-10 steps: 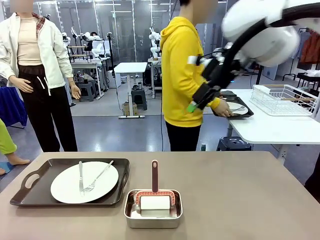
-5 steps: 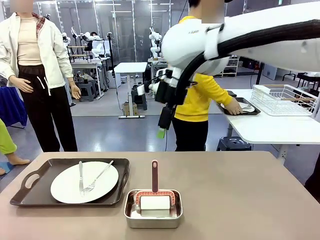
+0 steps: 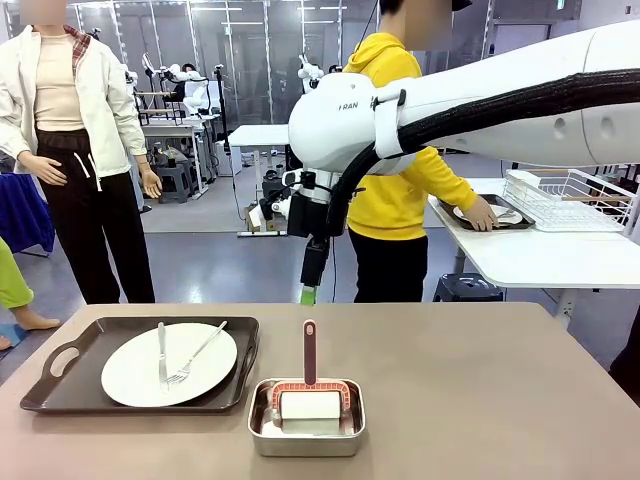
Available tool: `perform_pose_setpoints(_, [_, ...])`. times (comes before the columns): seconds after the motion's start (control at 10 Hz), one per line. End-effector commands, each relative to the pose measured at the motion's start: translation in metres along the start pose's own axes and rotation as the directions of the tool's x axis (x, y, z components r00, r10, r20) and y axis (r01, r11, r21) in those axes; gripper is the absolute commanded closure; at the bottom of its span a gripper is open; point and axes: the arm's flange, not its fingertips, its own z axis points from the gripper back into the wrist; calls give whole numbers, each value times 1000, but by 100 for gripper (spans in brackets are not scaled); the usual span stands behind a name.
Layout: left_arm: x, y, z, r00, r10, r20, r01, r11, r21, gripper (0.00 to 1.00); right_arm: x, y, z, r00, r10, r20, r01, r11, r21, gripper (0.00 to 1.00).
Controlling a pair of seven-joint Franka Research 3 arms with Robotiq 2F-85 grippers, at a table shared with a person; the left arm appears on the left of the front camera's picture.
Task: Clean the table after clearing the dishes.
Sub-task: When the left (or right) Handle tray is removed, use the left hand (or right hand) to clean the left (or right) side of the table with the Lint Roller.
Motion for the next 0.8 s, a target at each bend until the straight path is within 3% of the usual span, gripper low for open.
perform_pose_setpoints(0.0, [-2, 0, 3, 1000, -4, -9, 4, 1000, 5, 0, -2, 2, 0, 1000, -15, 0, 15, 999, 33, 0])
perform_pose_setpoints(0.7, [-2, 0, 3, 1000, -4, -9, 4, 1000, 5, 0, -2, 2, 0, 1000, -15, 0, 15, 999, 33, 0])
